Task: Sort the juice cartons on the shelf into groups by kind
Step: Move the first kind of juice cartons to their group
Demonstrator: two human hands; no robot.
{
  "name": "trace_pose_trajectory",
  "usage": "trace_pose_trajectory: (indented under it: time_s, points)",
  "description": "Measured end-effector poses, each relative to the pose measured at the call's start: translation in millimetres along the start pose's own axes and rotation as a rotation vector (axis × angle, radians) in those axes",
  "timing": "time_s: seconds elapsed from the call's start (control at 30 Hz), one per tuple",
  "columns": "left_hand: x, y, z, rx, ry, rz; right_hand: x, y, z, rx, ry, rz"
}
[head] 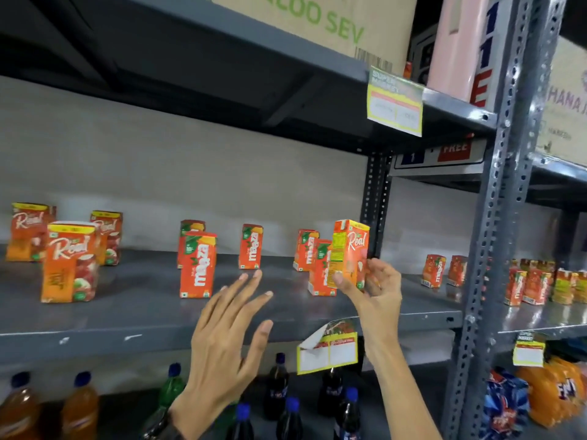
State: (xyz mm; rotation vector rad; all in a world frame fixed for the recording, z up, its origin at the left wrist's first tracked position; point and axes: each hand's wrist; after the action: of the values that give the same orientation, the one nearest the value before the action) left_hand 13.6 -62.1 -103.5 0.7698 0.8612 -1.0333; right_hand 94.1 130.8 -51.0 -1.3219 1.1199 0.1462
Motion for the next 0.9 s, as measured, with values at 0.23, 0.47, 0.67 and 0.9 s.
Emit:
trace_pose_trajectory:
  time_s: [0.23,0.47,0.67,0.9]
  points:
    - [23,-41,73,0.059,0.163,0.155,34,-25,-116,-0.208,-0.208,-0.015]
    - [57,-106,171,-0.154,0.309,0.135,70,-40,-266,-0.421,-0.400,-0.018]
    - [112,-181,250,-0.325,0.463,0.313,77,-37,-366,-0.122,-0.458,-0.151]
    - [137,-221,279,-0.474,0.354,0.410,71,-21,-437,0.486,-0.585,-0.092]
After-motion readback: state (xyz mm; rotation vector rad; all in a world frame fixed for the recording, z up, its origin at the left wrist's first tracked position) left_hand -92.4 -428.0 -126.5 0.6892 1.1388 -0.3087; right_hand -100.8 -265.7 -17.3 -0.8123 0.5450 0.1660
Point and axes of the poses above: each hand's wrist, its own x-axis away from the middle knuckle, its own z-axis out of the back of the hand, y = z × x, and after that the axes turned 11 degrees about -y, right-handed
